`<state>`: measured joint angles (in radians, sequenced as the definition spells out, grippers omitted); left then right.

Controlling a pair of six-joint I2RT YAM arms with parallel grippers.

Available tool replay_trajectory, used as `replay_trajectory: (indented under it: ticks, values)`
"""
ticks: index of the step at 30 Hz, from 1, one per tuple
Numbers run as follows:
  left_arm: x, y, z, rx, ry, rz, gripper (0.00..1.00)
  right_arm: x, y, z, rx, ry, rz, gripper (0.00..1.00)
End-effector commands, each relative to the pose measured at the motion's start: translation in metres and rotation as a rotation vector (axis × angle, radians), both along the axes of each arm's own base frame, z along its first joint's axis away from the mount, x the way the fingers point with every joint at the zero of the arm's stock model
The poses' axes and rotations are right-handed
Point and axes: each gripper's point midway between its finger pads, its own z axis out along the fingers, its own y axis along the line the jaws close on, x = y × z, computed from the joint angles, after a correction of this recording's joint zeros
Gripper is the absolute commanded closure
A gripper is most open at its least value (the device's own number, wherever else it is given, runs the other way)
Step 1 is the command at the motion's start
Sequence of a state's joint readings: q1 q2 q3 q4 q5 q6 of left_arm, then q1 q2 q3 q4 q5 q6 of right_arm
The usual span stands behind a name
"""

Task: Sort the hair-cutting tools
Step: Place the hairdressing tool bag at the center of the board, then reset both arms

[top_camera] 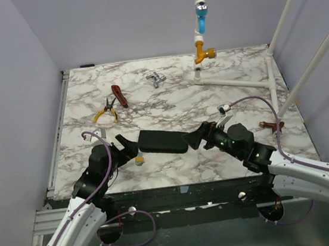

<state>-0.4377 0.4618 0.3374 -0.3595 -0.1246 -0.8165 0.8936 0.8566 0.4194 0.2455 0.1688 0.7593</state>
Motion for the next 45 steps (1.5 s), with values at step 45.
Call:
replay_trajectory:
  ticks: [45]
  values:
    - [0.059,0.038,0.079,0.234,-0.362,0.2,0.01,0.013,-0.013,0.035,0.005,-0.139,-0.072,0.0]
